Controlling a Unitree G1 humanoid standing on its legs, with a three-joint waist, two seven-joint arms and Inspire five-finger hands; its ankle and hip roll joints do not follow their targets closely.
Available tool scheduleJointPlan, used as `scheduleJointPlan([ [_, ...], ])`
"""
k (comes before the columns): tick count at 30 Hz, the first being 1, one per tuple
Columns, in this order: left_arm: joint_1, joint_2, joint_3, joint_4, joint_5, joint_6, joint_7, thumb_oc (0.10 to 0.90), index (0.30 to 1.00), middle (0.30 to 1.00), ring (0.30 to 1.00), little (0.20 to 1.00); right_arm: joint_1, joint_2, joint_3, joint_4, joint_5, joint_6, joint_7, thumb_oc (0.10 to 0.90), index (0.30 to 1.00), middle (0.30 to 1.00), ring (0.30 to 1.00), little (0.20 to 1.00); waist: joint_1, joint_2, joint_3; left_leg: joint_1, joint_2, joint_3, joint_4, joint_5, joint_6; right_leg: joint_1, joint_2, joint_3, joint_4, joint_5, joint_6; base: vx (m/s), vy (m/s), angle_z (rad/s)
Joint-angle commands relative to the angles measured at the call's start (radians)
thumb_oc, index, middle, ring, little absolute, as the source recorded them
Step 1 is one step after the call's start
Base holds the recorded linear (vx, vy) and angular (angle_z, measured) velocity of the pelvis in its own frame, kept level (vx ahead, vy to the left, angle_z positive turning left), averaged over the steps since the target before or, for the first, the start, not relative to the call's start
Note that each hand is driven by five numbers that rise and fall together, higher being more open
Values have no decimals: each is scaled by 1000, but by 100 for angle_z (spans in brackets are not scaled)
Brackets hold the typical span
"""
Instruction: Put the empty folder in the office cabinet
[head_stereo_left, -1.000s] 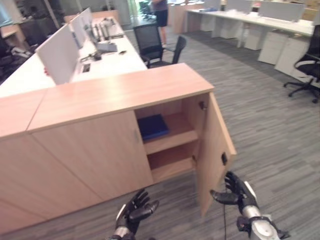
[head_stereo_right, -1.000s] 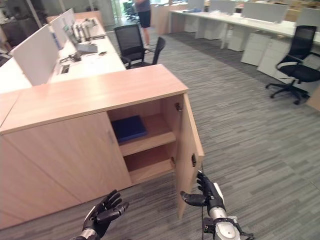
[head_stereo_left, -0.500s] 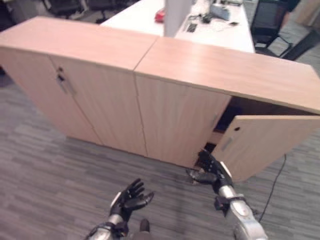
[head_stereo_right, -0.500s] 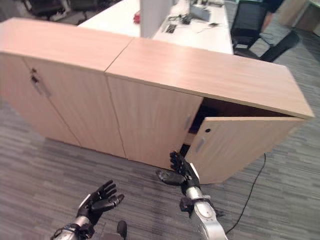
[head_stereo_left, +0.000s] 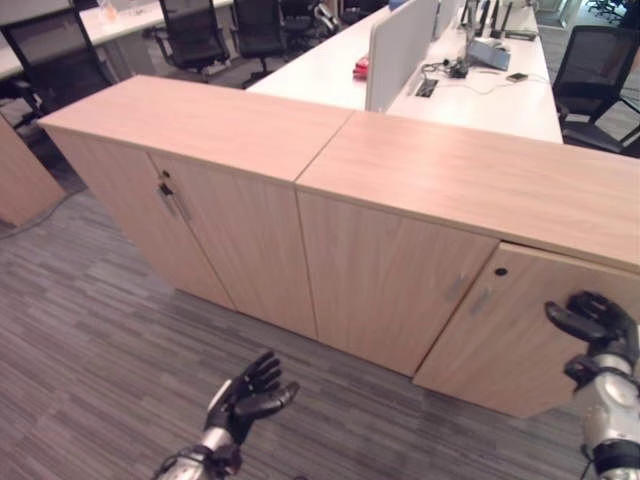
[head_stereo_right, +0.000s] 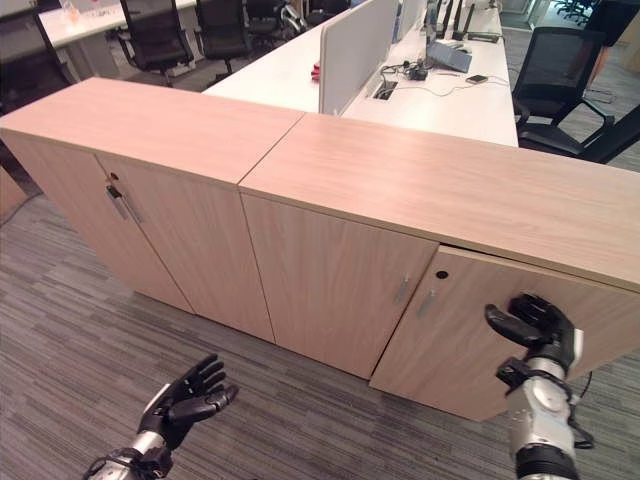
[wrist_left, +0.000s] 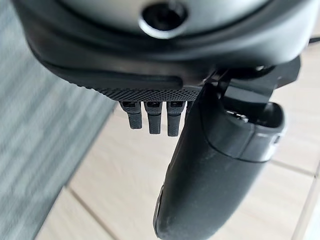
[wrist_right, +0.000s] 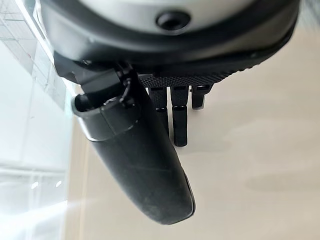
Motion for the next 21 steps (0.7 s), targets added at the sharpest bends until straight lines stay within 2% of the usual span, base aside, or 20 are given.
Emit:
scheduleJointPlan([
  [1,-57,39,-2,-105,-52,-66,-38,800,900,900,900,900,-140,-129,0,-7,43,-46,42,800,900,900,900,900,-1,-16,-26,-36,88,-15,-2,-16,-77,54,-67,-33,48,-122,93,-35,-153,0],
  [5,-45,47,-26,-122,-58,-59,-34,800,900,900,900,900,-225,-186,59,91,86,-22,79,800,900,900,900,900,-3,3,-24,-36,119,-20,-1,11,-101,68,-34,-43,35,-139,73,-30,-130,-3],
  [9,-44,39,-50,-129,-68,-55,-32,800,900,900,900,900,-299,-201,113,149,113,-12,97,800,900,900,900,900,-1,23,-23,-36,142,-27,0,36,-119,88,-3,-58,16,-155,57,-19,-106,-8],
  [17,-44,36,-100,-152,-67,-47,-35,800,900,900,900,900,-427,-211,179,274,125,-1,92,800,900,900,900,900,7,55,-24,-44,169,-39,-3,71,-145,108,26,-89,0,-179,46,-11,-50,7],
  [21,-38,29,-108,-156,-57,-49,-31,800,900,900,900,900,-445,-165,220,254,137,-5,102,800,900,900,900,900,6,64,-22,-40,184,-18,-6,80,-151,100,40,-94,0,-183,43,-7,-4,0],
])
